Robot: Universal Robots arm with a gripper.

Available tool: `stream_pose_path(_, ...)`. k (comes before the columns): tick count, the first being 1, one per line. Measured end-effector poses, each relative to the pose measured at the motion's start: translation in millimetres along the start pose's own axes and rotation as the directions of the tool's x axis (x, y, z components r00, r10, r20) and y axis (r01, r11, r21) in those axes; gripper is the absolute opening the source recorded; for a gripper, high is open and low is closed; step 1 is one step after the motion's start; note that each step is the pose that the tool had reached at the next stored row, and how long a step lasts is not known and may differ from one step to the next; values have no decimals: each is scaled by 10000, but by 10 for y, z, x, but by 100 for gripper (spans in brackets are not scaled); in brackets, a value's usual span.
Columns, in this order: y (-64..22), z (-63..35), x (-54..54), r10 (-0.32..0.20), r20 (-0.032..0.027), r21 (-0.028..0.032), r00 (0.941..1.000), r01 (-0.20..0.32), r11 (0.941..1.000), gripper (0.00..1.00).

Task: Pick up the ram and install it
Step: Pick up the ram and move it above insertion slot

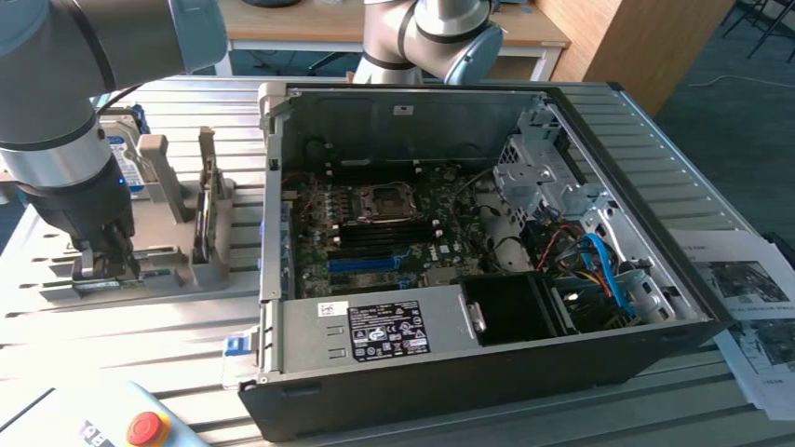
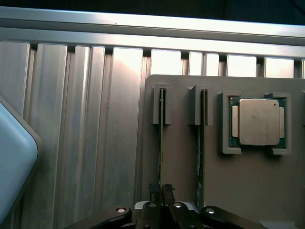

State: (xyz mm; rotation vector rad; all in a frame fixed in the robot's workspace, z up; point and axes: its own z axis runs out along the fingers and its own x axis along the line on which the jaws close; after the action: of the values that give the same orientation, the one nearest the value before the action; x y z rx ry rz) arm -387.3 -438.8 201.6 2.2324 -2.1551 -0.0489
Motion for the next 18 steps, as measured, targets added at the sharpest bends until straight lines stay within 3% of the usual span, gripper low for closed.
stream_pose_path(8, 1, -14, 0, 1, -1, -1, 10000, -1, 10000, 11)
stream_pose_path(18, 7, -130, 1, 0, 0, 0, 10000, 0, 10000, 11)
